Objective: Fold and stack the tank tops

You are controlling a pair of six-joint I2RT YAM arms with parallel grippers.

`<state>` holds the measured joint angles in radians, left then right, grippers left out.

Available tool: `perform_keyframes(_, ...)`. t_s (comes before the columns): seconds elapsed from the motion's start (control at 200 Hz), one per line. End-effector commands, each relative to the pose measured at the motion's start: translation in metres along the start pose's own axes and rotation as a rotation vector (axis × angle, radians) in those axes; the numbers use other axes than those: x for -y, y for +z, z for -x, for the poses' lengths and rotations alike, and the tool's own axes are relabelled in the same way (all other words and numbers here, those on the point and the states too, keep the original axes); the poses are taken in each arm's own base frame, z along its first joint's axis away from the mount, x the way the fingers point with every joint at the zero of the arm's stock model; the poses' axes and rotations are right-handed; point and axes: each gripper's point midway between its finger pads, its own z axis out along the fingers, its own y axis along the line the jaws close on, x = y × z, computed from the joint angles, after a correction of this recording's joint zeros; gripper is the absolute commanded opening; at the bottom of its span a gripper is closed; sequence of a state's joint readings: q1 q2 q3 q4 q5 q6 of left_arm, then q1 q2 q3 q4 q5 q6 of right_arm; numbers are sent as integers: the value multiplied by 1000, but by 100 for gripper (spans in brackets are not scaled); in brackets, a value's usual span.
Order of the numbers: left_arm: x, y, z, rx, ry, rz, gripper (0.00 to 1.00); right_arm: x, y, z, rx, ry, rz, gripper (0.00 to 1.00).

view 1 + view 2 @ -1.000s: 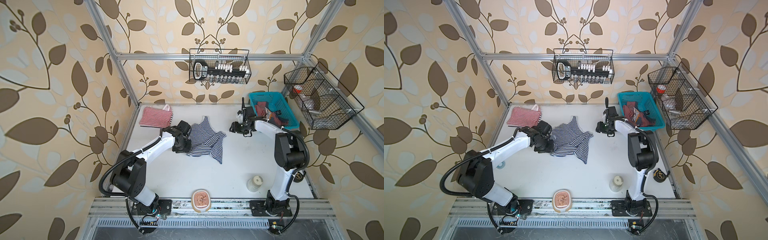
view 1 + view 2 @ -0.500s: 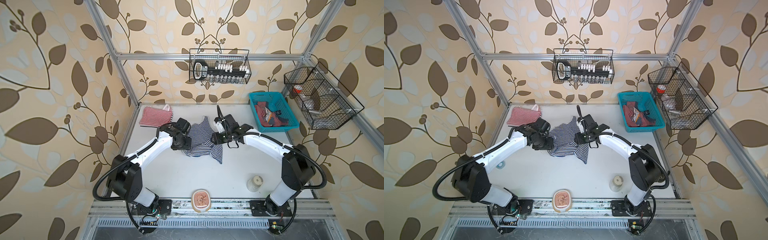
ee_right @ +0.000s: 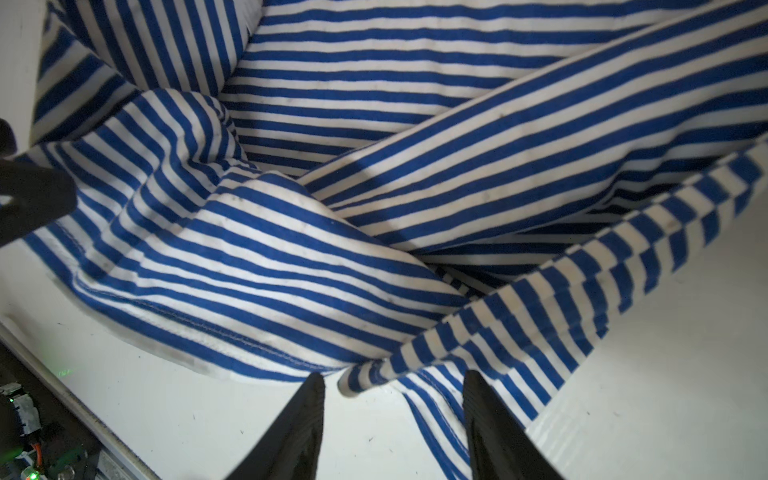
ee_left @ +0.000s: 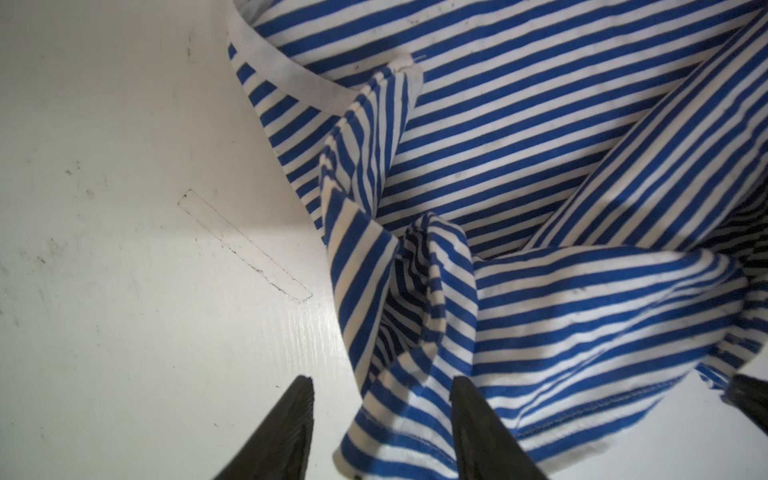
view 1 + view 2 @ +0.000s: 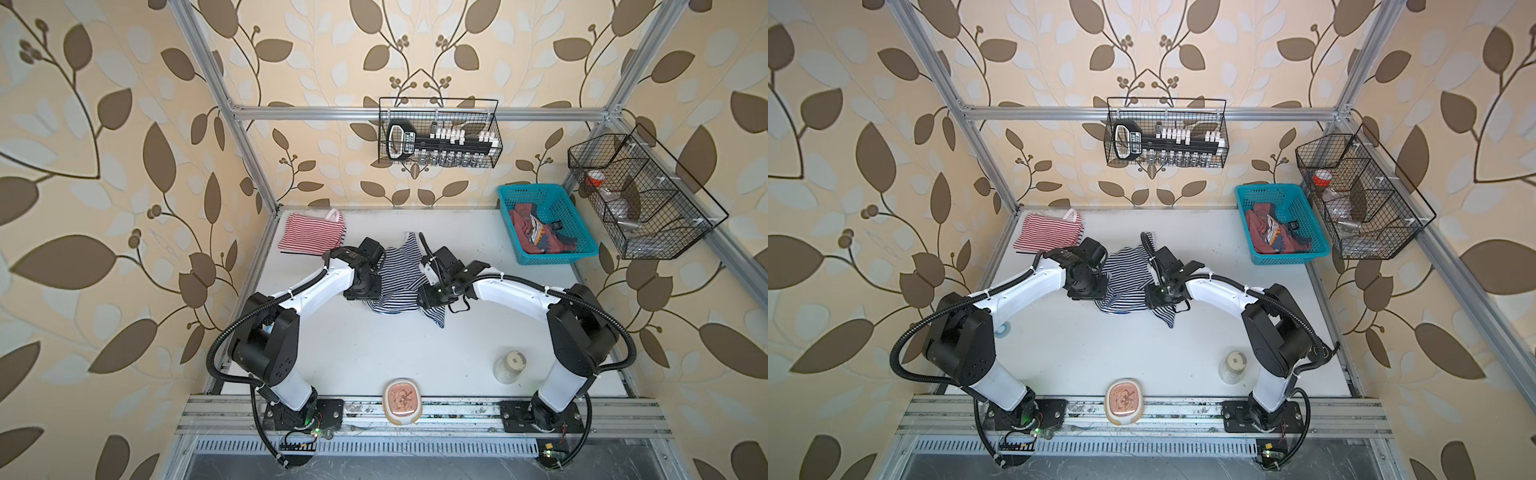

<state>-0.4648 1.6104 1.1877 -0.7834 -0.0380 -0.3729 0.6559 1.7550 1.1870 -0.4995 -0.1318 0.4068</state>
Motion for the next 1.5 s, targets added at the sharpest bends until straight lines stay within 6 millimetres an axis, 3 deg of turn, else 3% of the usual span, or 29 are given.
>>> perform_keyframes(0.0, 0, -1, 3, 12, -9, -3, 51, 2, 10, -11, -32, 26, 7, 54)
perform_keyframes(0.185, 0, 0, 0, 5, -10, -4, 47, 0, 20, -11, -38, 48, 25, 50)
perform_keyframes(0.425, 0, 1, -3, -3, -12, -12, 41, -6, 8, 1, 19, 65, 54, 49)
perform_keyframes(0.665, 1, 1, -4, -4, -15, -20, 32, 0, 9, 3, 27, 93, 60, 37)
perform_keyframes(0.805, 1, 0, -4, -4, -15, -21, 25, 0, 10, 2, 24, 100, 63, 23)
perform_keyframes(0.875, 1, -1, -4, -1, -14, -23, 22, 0, 7, 2, 30, 99, 62, 21)
perform_keyframes(1.015, 1, -2, -4, 1, -15, -24, 14, 1, -2, 7, 52, 102, 61, 17)
perform_keyframes(1.24, -1, -8, -1, 16, -12, -15, 1, 11, -18, 8, 79, 113, 46, 0)
perform_keyframes(1.494, -7, -23, -4, 34, -11, -7, 0, 39, -69, 12, 182, 139, -14, 0)
